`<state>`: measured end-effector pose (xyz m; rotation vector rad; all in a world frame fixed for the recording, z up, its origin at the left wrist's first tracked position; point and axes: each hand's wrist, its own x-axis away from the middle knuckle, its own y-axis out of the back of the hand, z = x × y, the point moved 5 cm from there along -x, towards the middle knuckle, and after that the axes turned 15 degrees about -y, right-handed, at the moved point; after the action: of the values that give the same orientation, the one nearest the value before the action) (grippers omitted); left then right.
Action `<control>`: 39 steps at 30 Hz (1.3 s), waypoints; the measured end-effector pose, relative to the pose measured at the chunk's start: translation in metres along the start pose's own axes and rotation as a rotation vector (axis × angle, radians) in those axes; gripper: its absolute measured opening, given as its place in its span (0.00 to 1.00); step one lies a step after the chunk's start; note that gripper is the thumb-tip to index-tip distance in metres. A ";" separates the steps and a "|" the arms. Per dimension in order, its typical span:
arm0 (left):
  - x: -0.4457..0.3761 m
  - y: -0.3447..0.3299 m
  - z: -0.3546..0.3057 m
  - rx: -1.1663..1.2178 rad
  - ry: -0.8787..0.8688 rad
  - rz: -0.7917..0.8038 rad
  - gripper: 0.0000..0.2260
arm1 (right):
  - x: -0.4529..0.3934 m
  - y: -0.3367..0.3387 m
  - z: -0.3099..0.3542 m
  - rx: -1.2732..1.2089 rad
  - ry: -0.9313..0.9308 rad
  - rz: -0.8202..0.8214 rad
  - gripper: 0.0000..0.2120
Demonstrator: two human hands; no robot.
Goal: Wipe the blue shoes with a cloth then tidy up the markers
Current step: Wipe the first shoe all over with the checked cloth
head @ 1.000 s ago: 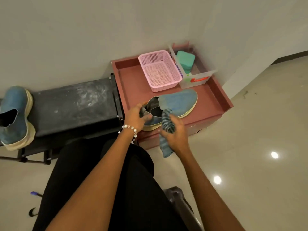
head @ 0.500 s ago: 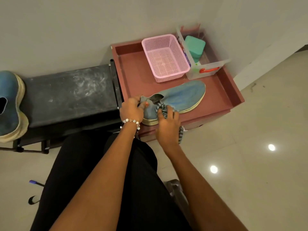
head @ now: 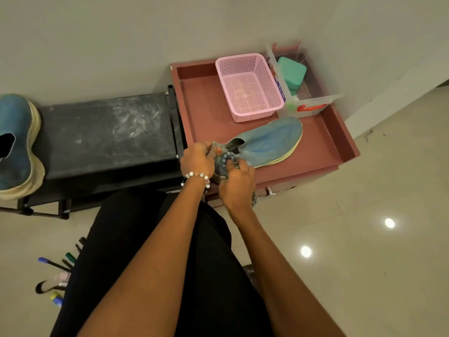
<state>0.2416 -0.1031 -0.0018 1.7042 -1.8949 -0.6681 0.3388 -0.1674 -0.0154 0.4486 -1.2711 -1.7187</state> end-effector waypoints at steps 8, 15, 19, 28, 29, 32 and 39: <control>-0.002 0.001 0.003 0.027 0.006 0.026 0.11 | -0.009 0.016 -0.041 0.268 0.199 -0.092 0.28; -0.004 -0.003 0.005 -0.046 -0.008 0.042 0.10 | 0.002 -0.012 -0.002 -0.059 0.117 0.116 0.30; -0.005 -0.005 0.005 -0.042 -0.014 0.032 0.10 | 0.005 0.004 -0.045 0.257 0.442 -0.026 0.35; -0.005 -0.007 0.009 -0.031 0.014 0.014 0.11 | 0.001 -0.002 -0.002 -0.068 0.076 0.011 0.30; -0.005 -0.006 0.009 -0.032 0.017 0.010 0.10 | 0.006 -0.008 -0.002 0.008 0.181 0.006 0.30; -0.006 -0.006 0.009 -0.020 0.020 -0.013 0.10 | 0.009 -0.008 -0.029 0.252 0.385 -0.046 0.29; -0.004 -0.008 0.006 -0.026 0.033 -0.012 0.12 | -0.013 0.011 -0.032 0.290 0.122 -0.057 0.27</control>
<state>0.2439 -0.0997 -0.0118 1.7017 -1.8476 -0.6625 0.3734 -0.1745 -0.0214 0.7535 -1.4354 -1.5320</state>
